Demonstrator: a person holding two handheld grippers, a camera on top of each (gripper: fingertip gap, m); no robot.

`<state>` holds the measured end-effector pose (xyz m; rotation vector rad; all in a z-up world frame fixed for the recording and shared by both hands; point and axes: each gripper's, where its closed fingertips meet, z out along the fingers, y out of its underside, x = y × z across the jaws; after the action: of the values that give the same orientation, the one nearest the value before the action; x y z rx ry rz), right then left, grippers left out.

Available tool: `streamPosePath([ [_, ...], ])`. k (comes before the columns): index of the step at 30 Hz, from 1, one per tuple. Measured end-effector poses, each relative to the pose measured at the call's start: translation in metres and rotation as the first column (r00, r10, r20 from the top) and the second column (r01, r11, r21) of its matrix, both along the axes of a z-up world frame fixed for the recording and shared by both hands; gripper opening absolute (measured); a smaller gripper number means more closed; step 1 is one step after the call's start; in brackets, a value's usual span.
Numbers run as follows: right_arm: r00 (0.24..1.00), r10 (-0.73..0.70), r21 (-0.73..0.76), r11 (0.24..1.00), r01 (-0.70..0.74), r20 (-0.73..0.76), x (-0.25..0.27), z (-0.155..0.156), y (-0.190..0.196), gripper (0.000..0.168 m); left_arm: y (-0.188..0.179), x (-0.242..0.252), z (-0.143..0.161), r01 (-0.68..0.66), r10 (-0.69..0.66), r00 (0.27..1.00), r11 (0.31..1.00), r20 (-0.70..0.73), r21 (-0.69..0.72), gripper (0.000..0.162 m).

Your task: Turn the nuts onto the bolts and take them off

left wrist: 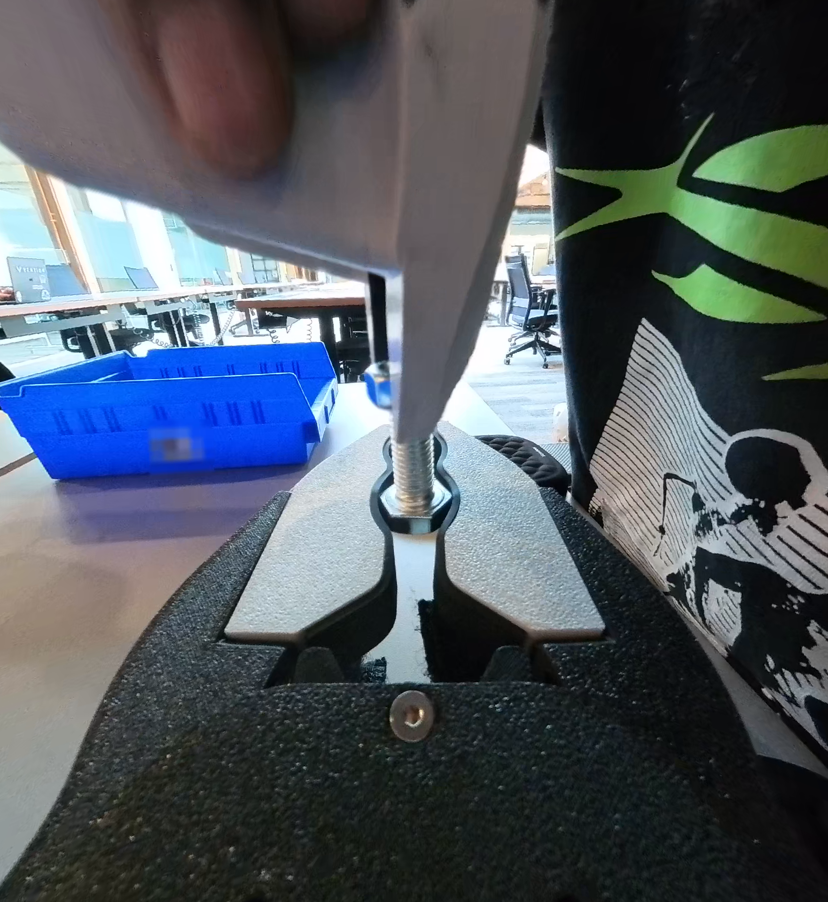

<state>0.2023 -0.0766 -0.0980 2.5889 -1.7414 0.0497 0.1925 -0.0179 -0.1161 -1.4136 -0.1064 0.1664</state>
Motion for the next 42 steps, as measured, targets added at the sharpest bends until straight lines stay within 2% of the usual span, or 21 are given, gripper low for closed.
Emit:
streamPosePath([
  [2, 1.0, -0.007, -0.009, 1.0, 0.008, 0.023, 0.002, 0.001, -0.002, 0.019, 0.0, 0.0, 0.0, 0.001, -0.001, 1.0, 1.0, -0.001, -0.003, 0.011],
  [6, 0.997, -0.067, -0.015, 0.998, 0.068, 0.022, 0.001, 0.001, -0.004, 0.019, -0.001, -0.001, 0.001, -0.006, 0.006, 1.0, 1.0, 0.002, 0.005, 0.011],
  [8, 0.982, -0.188, -0.001, 0.982, 0.189, 0.018, -0.001, 0.001, -0.005, 0.019, -0.001, -0.002, 0.0, -0.012, 0.012, 1.0, 1.0, 0.005, 0.005, 0.011],
  [10, 0.917, -0.399, 0.024, 0.917, 0.398, 0.009, -0.002, 0.001, -0.005, 0.019, -0.002, -0.004, 0.0, -0.022, 0.022, 1.0, 1.0, 0.008, 0.005, 0.011],
  [11, 0.847, -0.532, 0.032, 0.846, 0.531, -0.004, -0.003, 0.001, -0.005, 0.019, -0.002, -0.005, 0.0, -0.028, 0.028, 1.0, 1.0, 0.011, 0.006, 0.011],
  [12, 0.735, -0.678, 0.037, 0.734, 0.678, -0.018, -0.004, 0.001, -0.006, 0.019, -0.003, -0.005, 0.0, -0.033, 0.033, 0.999, 0.999, 0.013, 0.008, 0.011],
  [14, 0.406, -0.913, 0.051, 0.404, 0.913, -0.049, -0.005, 0.001, -0.003, 0.019, -0.002, -0.006, 0.0, -0.036, 0.036, 0.999, 0.999, 0.014, 0.004, 0.011],
  [15, 0.29, -0.956, 0.068, 0.286, 0.956, -0.048, -0.003, 0.0, -0.002, 0.019, -0.001, -0.005, -0.001, -0.033, 0.033, 0.999, 0.999, 0.008, -0.003, 0.011],
  [16, 0.242, -0.969, 0.076, 0.239, 0.968, -0.038, -0.003, 0.0, -0.002, 0.019, -0.001, -0.005, -0.002, -0.033, 0.033, 0.999, 0.999, 0.005, -0.01, 0.011],
  [17, 0.231, -0.972, 0.069, 0.229, 0.971, -0.032, -0.003, -0.001, -0.001, 0.019, 0.0, -0.005, -0.002, -0.032, 0.032, 0.999, 0.999, 0.007, -0.013, 0.011],
  [22, 0.269, -0.963, 0.036, 0.269, 0.963, -0.013, -0.003, 0.0, -0.003, 0.021, -0.001, -0.004, -0.001, -0.03, 0.03, 1.0, 1.0, 0.005, -0.004, 0.011],
  [24, 0.321, -0.947, 0.039, 0.321, 0.946, 0.011, -0.004, 0.002, -0.008, 0.045, -0.001, -0.004, 0.0, -0.027, 0.027, 1.0, 1.0, 0.003, -0.003, 0.011],
  [25, 0.382, -0.924, 0.034, 0.383, 0.923, 0.028, -0.004, 0.005, -0.011, 0.054, -0.001, -0.003, 0.0, -0.025, 0.025, 1.0, 1.0, 0.002, -0.001, 0.011],
  [26, 0.471, -0.881, 0.018, 0.472, 0.881, 0.048, -0.006, 0.008, -0.015, 0.056, -0.001, -0.003, 0.0, -0.025, 0.025, 1.0, 1.0, 0.001, 0.0, 0.011],
  [28, 0.686, -0.723, -0.011, 0.687, 0.726, 0.081, -0.005, 0.015, -0.02, 0.056, -0.001, -0.003, 0.0, -0.018, 0.018, 1.0, 1.0, 0.001, -0.001, 0.011],
  [30, 0.881, -0.467, -0.033, 0.882, 0.471, 0.079, -0.002, 0.02, -0.016, 0.054, -0.001, -0.002, 0.0, -0.013, 0.013, 1.0, 1.0, 0.0, -0.002, 0.011],
  [32, 0.973, -0.226, -0.038, 0.973, 0.228, 0.044, -0.004, 0.019, -0.008, 0.05, -0.001, -0.001, 0.0, -0.009, 0.009, 1.0, 1.0, -0.002, -0.003, 0.011],
  [33, 0.987, -0.155, -0.02, 0.988, 0.156, 0.034, -0.004, 0.018, -0.004, 0.046, -0.001, -0.001, 0.0, -0.009, 0.009, 1.0, 1.0, -0.002, -0.003, 0.011],
  [37, 0.999, -0.037, 0.013, 0.999, 0.037, 0.014, -0.001, 0.01, -0.002, 0.036, -0.001, -0.001, 0.0, -0.006, 0.006, 1.0, 1.0, -0.002, -0.002, 0.011],
  [42, 1.0, 0.02, 0.008, 1.0, -0.02, 0.013, 0.001, 0.003, -0.004, 0.019, 0.0, -0.001, 0.0, -0.005, 0.005, 1.0, 1.0, -0.003, -0.004, 0.011],
])
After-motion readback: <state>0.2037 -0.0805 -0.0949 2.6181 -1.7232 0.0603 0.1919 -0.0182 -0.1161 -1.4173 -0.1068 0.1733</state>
